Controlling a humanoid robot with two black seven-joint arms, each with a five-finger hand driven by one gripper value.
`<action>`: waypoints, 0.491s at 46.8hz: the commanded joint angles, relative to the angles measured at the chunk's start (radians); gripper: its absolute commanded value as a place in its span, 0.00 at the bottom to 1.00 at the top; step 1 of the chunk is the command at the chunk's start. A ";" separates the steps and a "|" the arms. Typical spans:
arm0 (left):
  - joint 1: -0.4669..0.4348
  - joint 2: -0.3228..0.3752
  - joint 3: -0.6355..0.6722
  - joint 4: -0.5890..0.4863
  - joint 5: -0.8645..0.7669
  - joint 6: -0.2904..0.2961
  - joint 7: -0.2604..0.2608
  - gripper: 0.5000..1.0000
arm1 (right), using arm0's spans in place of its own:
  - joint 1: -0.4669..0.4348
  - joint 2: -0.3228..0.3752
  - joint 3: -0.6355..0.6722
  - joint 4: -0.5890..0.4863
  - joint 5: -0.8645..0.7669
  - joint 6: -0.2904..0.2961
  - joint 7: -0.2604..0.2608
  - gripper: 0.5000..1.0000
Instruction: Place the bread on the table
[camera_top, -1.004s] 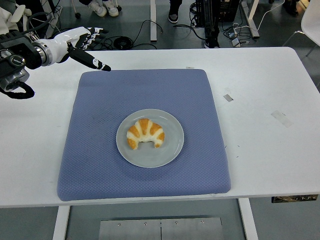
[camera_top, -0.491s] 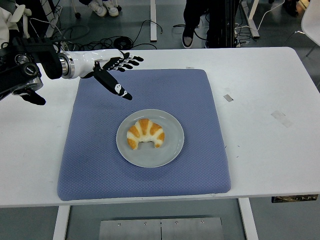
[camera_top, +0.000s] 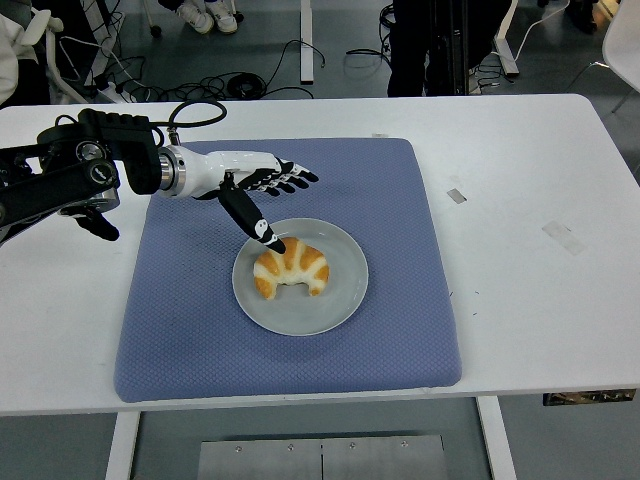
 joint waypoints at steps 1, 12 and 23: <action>-0.003 0.001 0.009 -0.017 0.002 0.000 0.000 0.96 | 0.000 0.000 0.000 0.000 0.000 0.000 0.000 1.00; -0.012 0.000 0.012 -0.040 0.004 0.000 0.000 0.95 | 0.000 0.000 0.000 0.000 0.000 0.000 0.000 1.00; -0.018 -0.002 0.052 -0.041 0.005 0.003 0.000 0.94 | 0.000 0.000 0.000 0.000 0.000 0.000 0.000 1.00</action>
